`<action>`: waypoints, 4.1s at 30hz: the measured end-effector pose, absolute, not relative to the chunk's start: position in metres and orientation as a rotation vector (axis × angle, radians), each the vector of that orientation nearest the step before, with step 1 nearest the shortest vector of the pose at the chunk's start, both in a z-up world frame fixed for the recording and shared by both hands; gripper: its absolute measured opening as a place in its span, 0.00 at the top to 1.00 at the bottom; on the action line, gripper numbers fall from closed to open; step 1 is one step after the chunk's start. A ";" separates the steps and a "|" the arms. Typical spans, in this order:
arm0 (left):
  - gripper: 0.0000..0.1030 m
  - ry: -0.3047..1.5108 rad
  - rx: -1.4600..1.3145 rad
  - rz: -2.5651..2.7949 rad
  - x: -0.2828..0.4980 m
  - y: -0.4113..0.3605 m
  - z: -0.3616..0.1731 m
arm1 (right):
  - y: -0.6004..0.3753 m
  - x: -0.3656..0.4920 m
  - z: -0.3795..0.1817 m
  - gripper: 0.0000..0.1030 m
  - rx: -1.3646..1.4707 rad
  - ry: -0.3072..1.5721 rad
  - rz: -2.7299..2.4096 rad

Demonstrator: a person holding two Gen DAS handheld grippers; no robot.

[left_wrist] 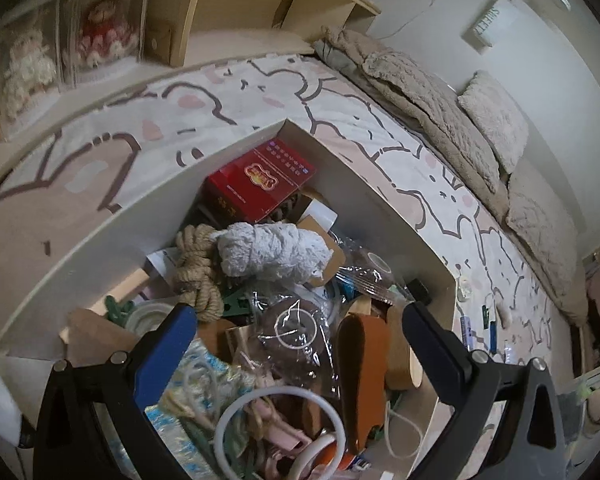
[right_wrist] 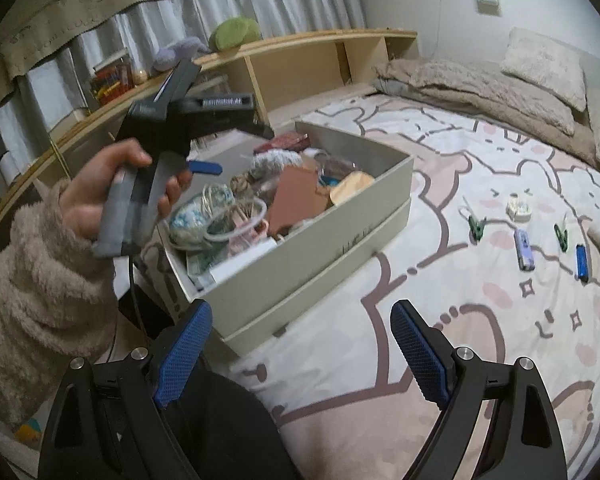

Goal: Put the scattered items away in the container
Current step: 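Withdraw both open tools from the storage box back toward the bed, then move both tools toward the green clothespin and lighters on the bed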

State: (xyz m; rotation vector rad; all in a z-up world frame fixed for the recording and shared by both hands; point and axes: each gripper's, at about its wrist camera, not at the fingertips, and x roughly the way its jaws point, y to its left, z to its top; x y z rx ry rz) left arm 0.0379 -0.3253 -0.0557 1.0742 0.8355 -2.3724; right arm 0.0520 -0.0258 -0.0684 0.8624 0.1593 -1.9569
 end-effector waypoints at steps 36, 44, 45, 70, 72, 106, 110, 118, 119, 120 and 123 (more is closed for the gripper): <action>0.00 0.211 0.857 -2.655 0.134 -0.211 0.007 | 0.006 0.070 -0.018 0.00 0.696 0.068 -2.106; 0.00 0.150 0.830 -2.674 0.147 -0.194 0.012 | 0.016 0.073 -0.013 0.00 0.672 0.048 -2.132; 0.00 0.150 0.828 -2.677 0.148 -0.193 0.013 | 0.017 0.074 -0.013 0.00 0.671 0.044 -2.134; 0.00 0.031 0.734 -2.780 0.182 -0.129 0.045 | 0.070 0.103 0.023 0.00 0.587 0.000 -2.265; 0.00 0.021 0.727 -2.783 0.183 -0.123 0.048 | 0.074 0.104 0.025 0.00 0.580 -0.006 -2.269; 0.00 0.062 0.698 -3.030 0.072 -0.018 0.069 | 0.206 0.038 0.045 0.00 0.572 -0.145 -2.571; 0.00 0.081 0.685 -3.042 0.057 -0.017 0.068 | 0.214 0.027 0.048 0.00 0.543 -0.153 -2.597; 0.00 0.130 0.627 -3.033 0.032 -0.023 0.060 | 0.228 0.002 0.045 0.00 0.524 -0.182 -2.625; 0.00 0.119 0.617 -3.029 0.029 -0.022 0.059 | 0.229 -0.001 0.043 0.00 0.526 -0.185 -2.628; 0.00 0.109 0.607 -3.028 0.026 -0.021 0.057 | 0.230 -0.004 0.041 0.00 0.529 -0.188 -2.632; 0.00 0.109 0.582 -3.053 0.017 -0.021 0.049 | 0.233 -0.014 0.033 0.00 0.538 -0.196 -2.642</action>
